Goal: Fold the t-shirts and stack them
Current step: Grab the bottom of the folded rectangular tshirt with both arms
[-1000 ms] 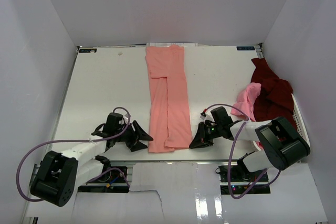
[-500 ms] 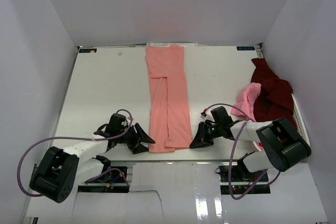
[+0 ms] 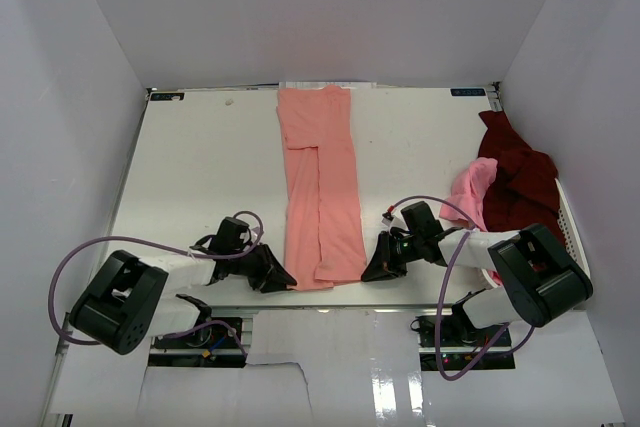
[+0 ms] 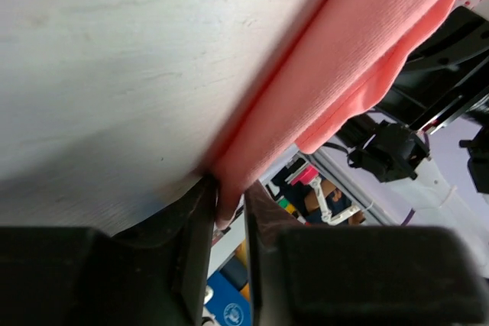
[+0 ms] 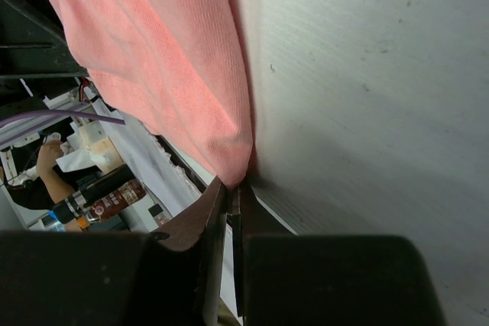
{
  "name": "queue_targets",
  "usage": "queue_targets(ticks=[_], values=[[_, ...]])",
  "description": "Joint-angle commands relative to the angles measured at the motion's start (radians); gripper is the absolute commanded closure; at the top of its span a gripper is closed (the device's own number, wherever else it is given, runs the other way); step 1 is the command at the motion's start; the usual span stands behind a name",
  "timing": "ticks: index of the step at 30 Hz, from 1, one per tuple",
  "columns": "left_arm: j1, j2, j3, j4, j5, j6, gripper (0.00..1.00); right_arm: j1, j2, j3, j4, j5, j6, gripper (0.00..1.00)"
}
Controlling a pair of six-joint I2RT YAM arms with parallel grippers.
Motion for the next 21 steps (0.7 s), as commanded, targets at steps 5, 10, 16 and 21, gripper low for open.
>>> queue_targets(ticks=[5,10,16,21], values=[[-0.014,0.088,-0.039,-0.033,-0.147,0.044,0.81,0.003,-0.010,0.028,-0.009,-0.004,-0.016,0.92],[-0.031,0.082,-0.029,-0.026,-0.130,0.043,1.00,0.006,-0.030,0.032,-0.067,0.001,-0.034,0.92],[-0.060,0.042,-0.013,-0.040,-0.073,-0.005,1.00,0.007,-0.088,0.068,-0.201,0.044,-0.073,0.92],[-0.072,0.003,-0.019,-0.048,-0.063,-0.038,1.00,0.012,-0.094,0.085,-0.221,0.045,-0.079,0.92]])
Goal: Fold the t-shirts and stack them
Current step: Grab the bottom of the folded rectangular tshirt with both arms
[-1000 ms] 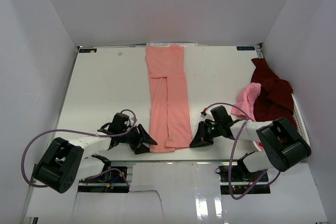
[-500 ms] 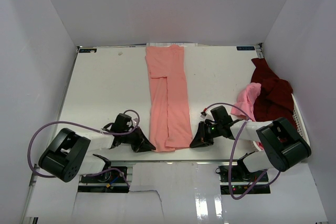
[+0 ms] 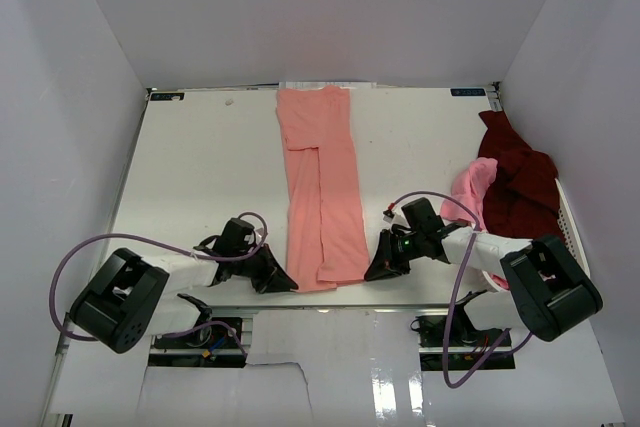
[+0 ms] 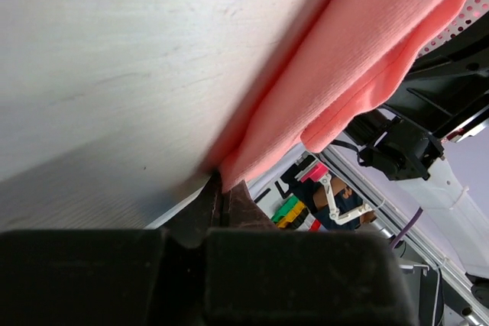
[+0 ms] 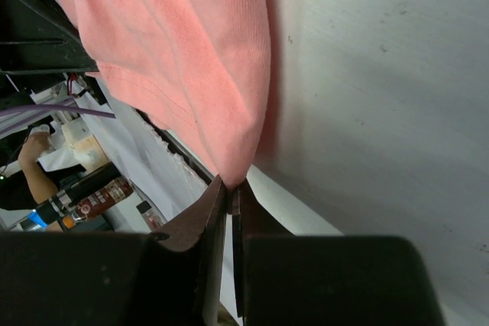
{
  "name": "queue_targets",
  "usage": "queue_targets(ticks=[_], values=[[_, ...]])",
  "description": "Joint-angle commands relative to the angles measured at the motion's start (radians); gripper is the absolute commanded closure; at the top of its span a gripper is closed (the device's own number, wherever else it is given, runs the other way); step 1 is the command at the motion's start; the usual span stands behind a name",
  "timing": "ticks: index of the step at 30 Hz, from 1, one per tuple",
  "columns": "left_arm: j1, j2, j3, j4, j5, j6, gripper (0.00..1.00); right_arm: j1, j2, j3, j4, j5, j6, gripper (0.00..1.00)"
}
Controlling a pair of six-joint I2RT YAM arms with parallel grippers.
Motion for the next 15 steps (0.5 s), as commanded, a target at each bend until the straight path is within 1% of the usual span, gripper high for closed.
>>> queue_targets(ticks=[1,5,10,15], values=[[-0.016,-0.021,-0.023,-0.088,-0.048,-0.022,1.00,0.011,-0.013,0.036,-0.046,0.011,-0.022,0.92],[-0.020,-0.038,-0.005,-0.103,-0.038,-0.033,1.00,0.029,-0.011,0.058,-0.065,0.024,-0.028,0.92],[-0.020,-0.069,0.086,-0.206,-0.068,-0.021,1.00,0.029,-0.013,0.107,-0.098,0.027,-0.043,0.92],[-0.019,-0.105,0.119,-0.214,-0.054,-0.055,1.00,0.027,-0.025,0.154,-0.113,0.004,-0.039,0.92]])
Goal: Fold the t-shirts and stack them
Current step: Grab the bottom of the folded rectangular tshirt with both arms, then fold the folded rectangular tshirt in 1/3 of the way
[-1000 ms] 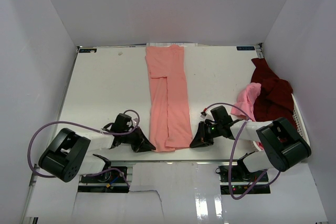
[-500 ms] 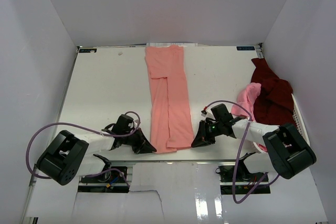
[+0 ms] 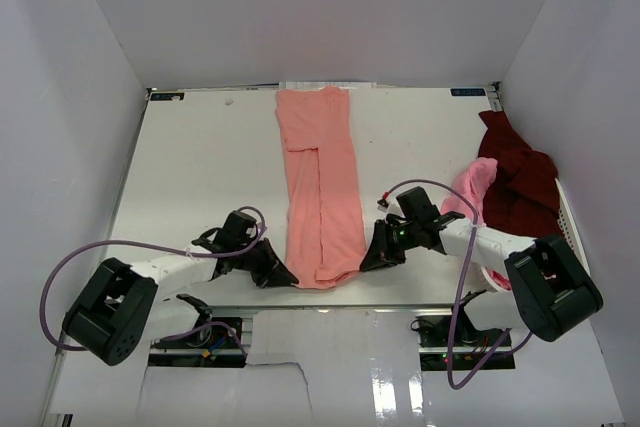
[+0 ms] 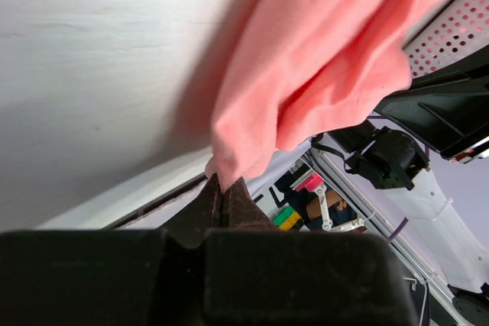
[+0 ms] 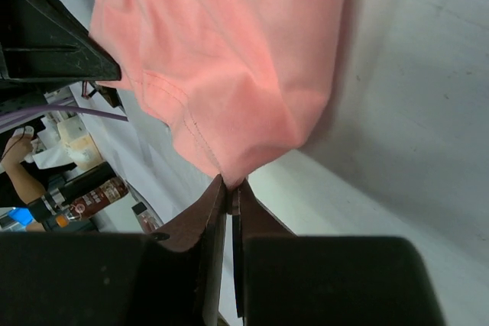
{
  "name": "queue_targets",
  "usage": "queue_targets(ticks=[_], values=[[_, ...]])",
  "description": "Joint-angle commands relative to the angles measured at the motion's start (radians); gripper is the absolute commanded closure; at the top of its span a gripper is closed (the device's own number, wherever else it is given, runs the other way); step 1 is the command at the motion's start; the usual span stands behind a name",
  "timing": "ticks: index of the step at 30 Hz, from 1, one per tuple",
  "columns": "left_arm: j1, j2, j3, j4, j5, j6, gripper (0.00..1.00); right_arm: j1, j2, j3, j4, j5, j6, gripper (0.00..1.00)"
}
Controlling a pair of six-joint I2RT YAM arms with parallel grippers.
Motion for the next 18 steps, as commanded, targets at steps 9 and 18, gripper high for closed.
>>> queue_targets(ticks=[9,18], values=[[0.059,-0.025,0.137,-0.072,0.017,0.001,1.00,-0.014,-0.007,0.142,-0.061,-0.032,-0.031,0.92],[0.224,0.023,0.304,-0.182,0.055,0.142,1.00,-0.088,0.052,0.274,-0.120,-0.052,-0.100,0.92]])
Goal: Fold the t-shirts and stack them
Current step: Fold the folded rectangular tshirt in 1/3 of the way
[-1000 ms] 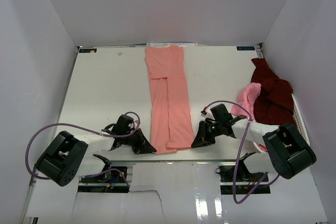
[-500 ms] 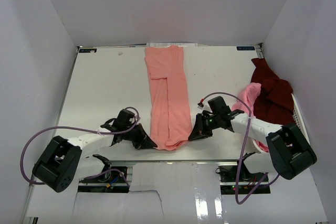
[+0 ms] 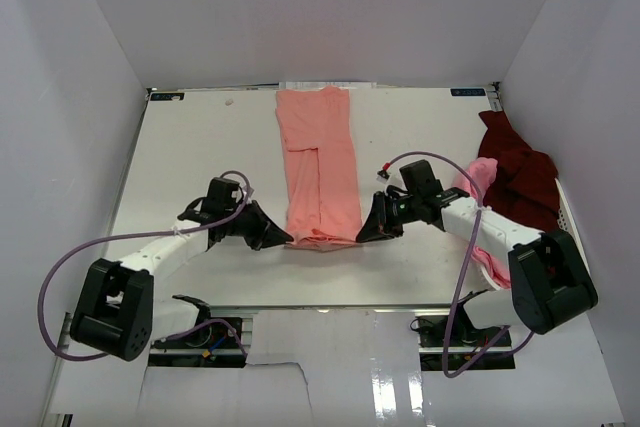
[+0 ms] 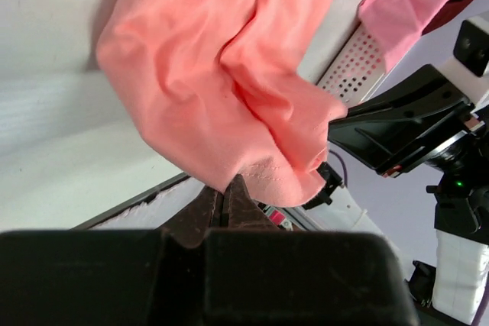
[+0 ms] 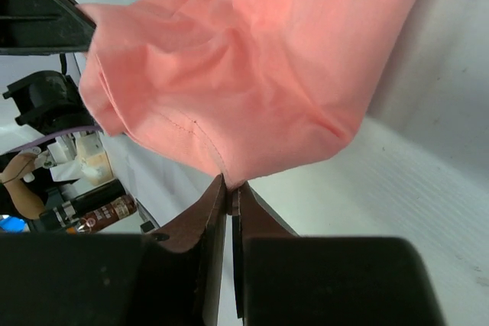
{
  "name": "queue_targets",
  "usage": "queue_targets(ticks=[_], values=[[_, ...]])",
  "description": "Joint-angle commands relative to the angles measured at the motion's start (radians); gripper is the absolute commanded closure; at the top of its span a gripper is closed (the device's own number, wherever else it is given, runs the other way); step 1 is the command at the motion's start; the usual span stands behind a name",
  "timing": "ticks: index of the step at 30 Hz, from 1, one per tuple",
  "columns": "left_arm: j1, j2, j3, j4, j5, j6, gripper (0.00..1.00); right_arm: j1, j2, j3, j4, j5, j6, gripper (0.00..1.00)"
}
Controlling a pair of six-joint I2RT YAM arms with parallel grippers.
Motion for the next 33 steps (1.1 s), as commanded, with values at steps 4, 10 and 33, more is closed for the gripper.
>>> queue_targets(ticks=[4,10,33], values=[[0.059,0.093,0.147,-0.045,0.026,0.110,1.00,-0.049,0.076,0.144,-0.044,-0.033,-0.078,0.92],[0.071,0.208,0.281,-0.046,0.019,0.147,1.00,-0.083,0.152,0.245,-0.052,-0.042,-0.103,0.92],[0.151,0.566,0.759,-0.144,-0.030,0.279,1.00,-0.144,0.493,0.742,-0.191,-0.039,-0.196,0.92]])
